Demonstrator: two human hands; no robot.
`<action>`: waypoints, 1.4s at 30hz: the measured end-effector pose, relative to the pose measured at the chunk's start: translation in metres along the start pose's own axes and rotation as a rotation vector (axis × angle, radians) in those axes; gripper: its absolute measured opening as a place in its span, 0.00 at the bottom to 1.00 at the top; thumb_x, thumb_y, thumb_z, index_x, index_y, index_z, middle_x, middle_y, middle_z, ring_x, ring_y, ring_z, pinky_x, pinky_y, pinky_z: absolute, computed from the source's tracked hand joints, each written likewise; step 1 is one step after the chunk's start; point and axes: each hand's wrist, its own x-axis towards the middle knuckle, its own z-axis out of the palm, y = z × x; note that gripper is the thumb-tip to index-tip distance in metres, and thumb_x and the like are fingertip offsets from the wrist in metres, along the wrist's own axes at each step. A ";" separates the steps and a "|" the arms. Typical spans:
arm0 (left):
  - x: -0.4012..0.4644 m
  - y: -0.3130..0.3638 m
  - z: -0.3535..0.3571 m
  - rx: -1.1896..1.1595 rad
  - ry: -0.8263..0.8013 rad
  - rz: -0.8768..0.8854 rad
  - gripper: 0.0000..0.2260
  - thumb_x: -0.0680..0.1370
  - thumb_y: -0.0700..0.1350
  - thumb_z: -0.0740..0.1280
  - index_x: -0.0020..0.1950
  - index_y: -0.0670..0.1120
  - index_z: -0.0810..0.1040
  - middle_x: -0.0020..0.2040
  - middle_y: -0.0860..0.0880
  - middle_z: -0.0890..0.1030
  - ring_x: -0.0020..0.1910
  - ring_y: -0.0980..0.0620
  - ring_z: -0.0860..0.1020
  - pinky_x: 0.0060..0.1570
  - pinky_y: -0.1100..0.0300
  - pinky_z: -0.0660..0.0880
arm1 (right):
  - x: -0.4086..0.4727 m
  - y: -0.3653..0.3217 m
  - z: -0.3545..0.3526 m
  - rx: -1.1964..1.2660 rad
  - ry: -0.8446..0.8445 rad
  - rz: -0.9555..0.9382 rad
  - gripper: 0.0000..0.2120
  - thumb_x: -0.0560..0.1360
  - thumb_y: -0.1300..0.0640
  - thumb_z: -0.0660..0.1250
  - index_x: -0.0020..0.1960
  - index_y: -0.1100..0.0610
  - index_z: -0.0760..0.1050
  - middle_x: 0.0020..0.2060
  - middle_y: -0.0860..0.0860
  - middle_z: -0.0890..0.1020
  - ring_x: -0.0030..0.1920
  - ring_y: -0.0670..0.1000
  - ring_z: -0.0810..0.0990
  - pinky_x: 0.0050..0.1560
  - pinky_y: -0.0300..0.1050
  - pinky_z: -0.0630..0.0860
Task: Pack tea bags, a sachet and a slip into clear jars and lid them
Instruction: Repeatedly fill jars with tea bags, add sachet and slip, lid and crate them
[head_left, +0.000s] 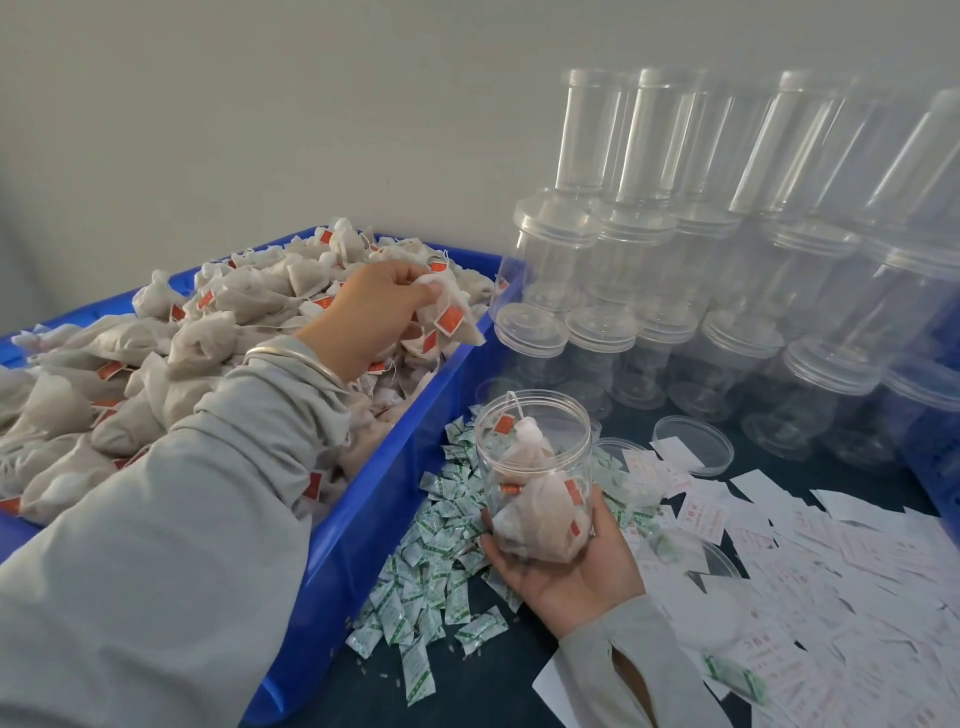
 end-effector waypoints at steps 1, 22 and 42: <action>-0.002 0.003 0.000 -0.082 -0.023 0.000 0.07 0.79 0.42 0.64 0.43 0.49 0.79 0.38 0.49 0.82 0.36 0.54 0.80 0.39 0.61 0.77 | 0.000 0.000 0.000 0.000 -0.002 0.002 0.31 0.73 0.36 0.60 0.62 0.59 0.75 0.58 0.65 0.77 0.56 0.66 0.75 0.40 0.59 0.80; -0.038 0.024 0.025 -0.213 -0.586 0.006 0.09 0.66 0.45 0.71 0.44 0.45 0.82 0.39 0.47 0.84 0.37 0.51 0.82 0.36 0.63 0.80 | 0.000 0.000 0.000 -0.018 -0.008 -0.015 0.30 0.74 0.36 0.59 0.61 0.60 0.75 0.55 0.65 0.79 0.54 0.66 0.77 0.41 0.59 0.80; -0.039 0.018 0.032 0.528 -0.691 -0.044 0.15 0.74 0.31 0.65 0.51 0.51 0.80 0.44 0.50 0.83 0.43 0.53 0.80 0.46 0.62 0.79 | 0.004 -0.001 -0.003 -0.059 -0.009 -0.031 0.28 0.74 0.36 0.57 0.58 0.58 0.76 0.54 0.63 0.80 0.52 0.64 0.78 0.48 0.56 0.74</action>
